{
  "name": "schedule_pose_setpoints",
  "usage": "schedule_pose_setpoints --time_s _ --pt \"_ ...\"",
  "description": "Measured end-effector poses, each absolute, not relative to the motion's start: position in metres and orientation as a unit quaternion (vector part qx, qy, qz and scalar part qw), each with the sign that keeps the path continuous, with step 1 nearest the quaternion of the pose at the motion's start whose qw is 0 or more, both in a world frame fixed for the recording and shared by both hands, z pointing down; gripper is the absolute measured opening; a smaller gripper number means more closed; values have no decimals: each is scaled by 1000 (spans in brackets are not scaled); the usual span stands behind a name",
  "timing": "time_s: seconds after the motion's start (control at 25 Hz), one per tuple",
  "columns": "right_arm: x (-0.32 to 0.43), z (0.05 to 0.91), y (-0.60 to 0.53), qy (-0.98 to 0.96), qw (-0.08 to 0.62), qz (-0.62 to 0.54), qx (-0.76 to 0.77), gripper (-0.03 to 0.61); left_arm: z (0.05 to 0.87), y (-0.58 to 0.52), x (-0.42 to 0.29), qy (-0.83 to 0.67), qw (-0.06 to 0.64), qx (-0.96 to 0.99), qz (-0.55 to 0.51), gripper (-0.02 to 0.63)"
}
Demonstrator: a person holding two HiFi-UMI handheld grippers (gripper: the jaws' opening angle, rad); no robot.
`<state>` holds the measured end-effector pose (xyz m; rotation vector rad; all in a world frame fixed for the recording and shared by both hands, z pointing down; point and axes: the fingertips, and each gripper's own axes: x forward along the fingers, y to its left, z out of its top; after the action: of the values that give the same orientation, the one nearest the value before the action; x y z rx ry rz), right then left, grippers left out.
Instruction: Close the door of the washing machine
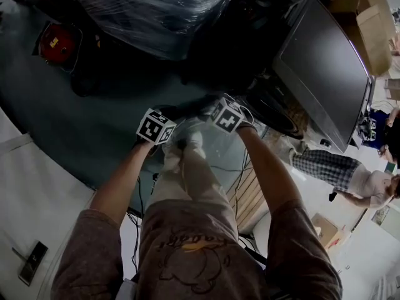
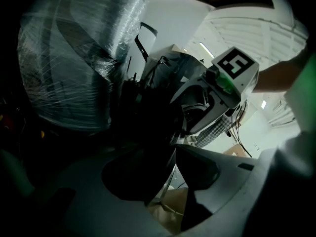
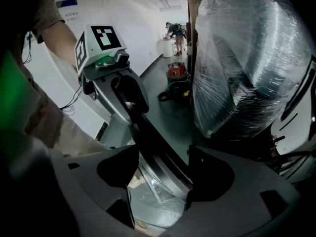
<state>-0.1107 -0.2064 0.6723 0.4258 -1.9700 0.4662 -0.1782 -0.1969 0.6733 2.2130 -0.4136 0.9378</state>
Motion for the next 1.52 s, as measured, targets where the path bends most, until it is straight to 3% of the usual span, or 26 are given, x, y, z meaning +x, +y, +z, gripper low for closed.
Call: schedule_pose_setpoints --time_s 0.12,0.64,1.08,1.52 --pt "-106 669 -200 -809 524 194 183 282 672 -184 -176 -159 358 849 354 176" --pt "-100 652 -163 -809 465 254 255 282 663 -127 -156 -126 368 838 384 107" --pt "-81 646 -111 -797 432 304 294 281 661 -87 -134 -111 363 831 407 89" --pt "-45 628 -61 -776 310 371 406 279 663 -59 -114 -99 358 824 427 83"
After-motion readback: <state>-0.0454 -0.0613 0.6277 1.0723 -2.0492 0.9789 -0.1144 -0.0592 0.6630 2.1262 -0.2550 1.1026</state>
